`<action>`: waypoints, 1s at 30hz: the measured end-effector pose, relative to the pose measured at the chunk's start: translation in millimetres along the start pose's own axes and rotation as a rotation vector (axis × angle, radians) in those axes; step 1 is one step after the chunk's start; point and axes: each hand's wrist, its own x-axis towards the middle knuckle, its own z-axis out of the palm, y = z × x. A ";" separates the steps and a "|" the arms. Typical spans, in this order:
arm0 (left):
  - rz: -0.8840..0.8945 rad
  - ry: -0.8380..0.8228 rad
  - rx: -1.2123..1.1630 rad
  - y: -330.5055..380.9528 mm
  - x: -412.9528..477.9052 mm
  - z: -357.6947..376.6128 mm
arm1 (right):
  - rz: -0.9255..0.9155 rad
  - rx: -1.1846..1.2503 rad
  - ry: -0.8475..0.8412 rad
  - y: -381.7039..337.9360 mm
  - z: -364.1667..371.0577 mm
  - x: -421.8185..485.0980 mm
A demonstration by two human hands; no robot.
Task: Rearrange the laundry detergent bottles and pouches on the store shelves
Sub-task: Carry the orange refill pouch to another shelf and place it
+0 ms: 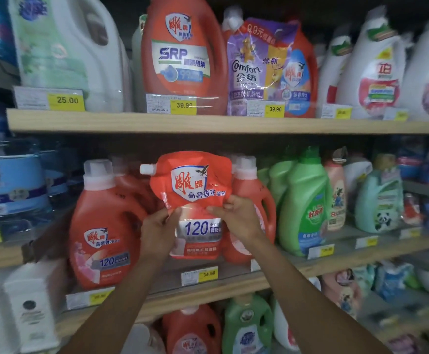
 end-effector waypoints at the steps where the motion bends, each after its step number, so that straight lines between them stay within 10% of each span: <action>1: 0.012 -0.014 -0.019 4.0 -1.5 1.8 | 0.001 0.011 0.016 -4.6 -3.0 -5.6; 12: -0.024 -0.284 -0.073 41.2 -67.2 113.6 | 0.047 -0.129 0.305 -51.5 -119.7 -106.7; 30: -0.049 -0.855 -0.455 194.6 -300.2 514.9 | 0.078 -0.488 0.850 -161.8 -515.9 -333.0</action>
